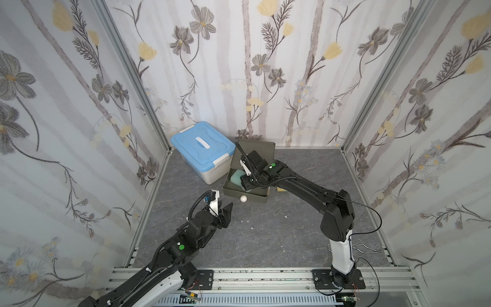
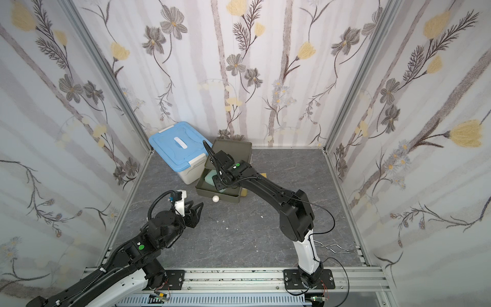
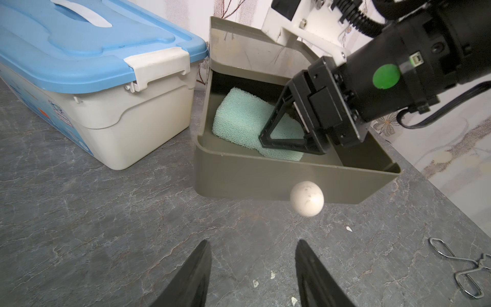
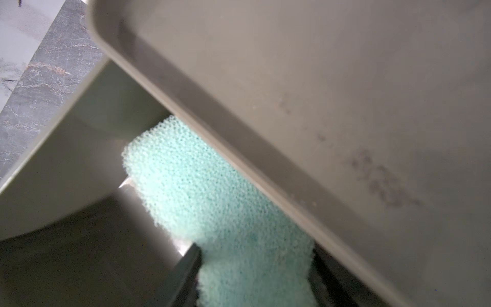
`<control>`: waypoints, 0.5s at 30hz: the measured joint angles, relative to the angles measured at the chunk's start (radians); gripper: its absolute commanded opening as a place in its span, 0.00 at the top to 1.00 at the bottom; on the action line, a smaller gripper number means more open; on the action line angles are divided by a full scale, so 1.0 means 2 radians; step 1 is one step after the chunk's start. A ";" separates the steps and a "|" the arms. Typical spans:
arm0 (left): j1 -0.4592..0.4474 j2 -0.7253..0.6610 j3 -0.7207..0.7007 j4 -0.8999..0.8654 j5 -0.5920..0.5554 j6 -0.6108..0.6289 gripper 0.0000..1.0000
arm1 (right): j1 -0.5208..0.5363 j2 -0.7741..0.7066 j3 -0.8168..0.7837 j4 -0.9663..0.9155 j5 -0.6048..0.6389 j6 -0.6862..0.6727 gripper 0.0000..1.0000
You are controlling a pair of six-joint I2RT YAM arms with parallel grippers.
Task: Take the sponge out of the drawer
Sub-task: Pick up the sponge from the drawer.
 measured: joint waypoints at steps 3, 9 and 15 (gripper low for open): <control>0.000 0.003 0.000 0.000 -0.002 0.000 0.46 | 0.000 -0.001 0.000 0.009 0.000 -0.002 0.92; 0.000 0.004 0.000 -0.002 -0.007 0.000 0.46 | 0.000 -0.015 -0.005 0.023 -0.003 -0.011 0.94; 0.000 0.004 0.000 -0.004 -0.014 0.000 0.46 | 0.000 -0.039 -0.014 0.035 -0.013 -0.034 0.94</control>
